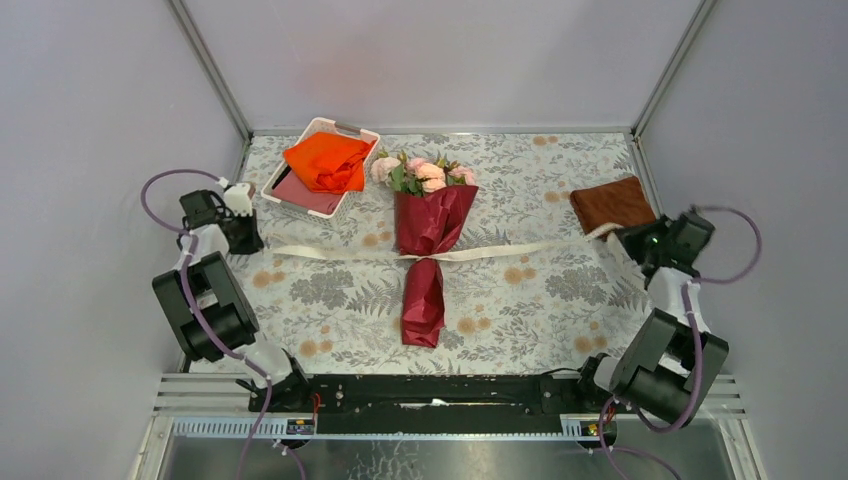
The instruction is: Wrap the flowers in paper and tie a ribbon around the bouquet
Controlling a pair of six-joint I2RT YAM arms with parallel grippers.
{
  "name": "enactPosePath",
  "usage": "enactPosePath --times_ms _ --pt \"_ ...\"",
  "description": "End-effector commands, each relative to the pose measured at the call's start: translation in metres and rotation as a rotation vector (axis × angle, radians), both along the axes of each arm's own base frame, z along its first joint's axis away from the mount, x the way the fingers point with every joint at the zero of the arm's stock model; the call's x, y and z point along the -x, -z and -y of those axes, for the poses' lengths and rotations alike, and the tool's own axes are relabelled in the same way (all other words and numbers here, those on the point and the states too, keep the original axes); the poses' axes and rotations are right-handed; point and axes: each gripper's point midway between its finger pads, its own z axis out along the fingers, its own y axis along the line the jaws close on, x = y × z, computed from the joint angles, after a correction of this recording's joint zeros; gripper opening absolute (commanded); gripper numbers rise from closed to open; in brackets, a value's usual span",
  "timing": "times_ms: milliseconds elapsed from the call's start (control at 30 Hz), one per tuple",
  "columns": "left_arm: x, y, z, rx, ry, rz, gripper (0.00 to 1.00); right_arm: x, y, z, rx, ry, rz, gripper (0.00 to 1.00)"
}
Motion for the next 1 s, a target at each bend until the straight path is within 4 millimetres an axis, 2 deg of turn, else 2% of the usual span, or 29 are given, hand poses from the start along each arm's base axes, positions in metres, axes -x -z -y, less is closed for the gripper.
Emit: enactPosePath --times_ms 0,67,167,233,267,333,367,400,433,467,500,567,700,833,967 --pt "-0.017 -0.04 0.057 -0.033 0.212 0.094 0.0 -0.049 -0.07 -0.068 0.216 -0.297 0.164 0.0" --pt "-0.017 -0.053 0.098 -0.013 0.317 0.103 0.0 -0.055 -0.089 -0.108 0.23 -0.42 0.209 0.0" --pt "-0.012 -0.08 0.162 -0.011 0.509 0.134 0.0 -0.058 -0.128 -0.164 0.262 -0.581 0.309 0.0" --pt "-0.001 -0.099 0.204 0.0 0.656 0.155 0.0 -0.055 -0.152 -0.198 0.287 -0.687 0.367 0.0" --pt "0.008 -0.109 0.223 0.018 0.738 0.159 0.0 -0.05 -0.165 -0.221 0.3 -0.76 0.404 0.0" --pt "0.03 -0.121 0.256 0.059 0.915 0.144 0.0 -0.041 -0.19 -0.251 0.308 -0.858 0.481 0.0" --pt "0.042 -0.123 0.269 0.058 1.002 0.123 0.14 -0.037 -0.204 -0.262 0.299 -0.89 0.521 0.0" --pt "0.053 -0.122 0.279 0.034 1.091 0.104 0.42 -0.034 -0.217 -0.27 0.295 -0.91 0.56 0.0" --pt "0.064 -0.119 0.287 -0.001 1.172 0.085 0.62 -0.031 -0.228 -0.277 0.291 -0.925 0.595 0.0" --pt "0.074 -0.115 0.297 -0.042 1.258 0.078 0.76 -0.028 -0.239 -0.283 0.288 -0.936 0.626 0.0" --pt "0.082 -0.113 0.307 -0.083 1.333 0.091 0.82 -0.025 -0.249 -0.289 0.285 -0.947 0.652 0.0" --pt "0.097 -0.109 0.332 -0.139 1.476 0.132 0.88 -0.021 -0.264 -0.297 0.276 -0.959 0.693 0.0" --pt "0.109 -0.105 0.394 -0.188 1.64 0.223 0.89 -0.017 -0.281 -0.307 0.262 -0.974 0.736 0.0" --pt "0.087 -0.086 0.441 -0.255 1.656 0.351 0.89 -0.015 -0.29 -0.315 0.235 -0.992 0.766 0.0" --pt "0.079 -0.042 0.464 -0.345 1.734 0.376 0.89 -0.017 -0.307 -0.321 0.218 -1.0 0.801 0.0"
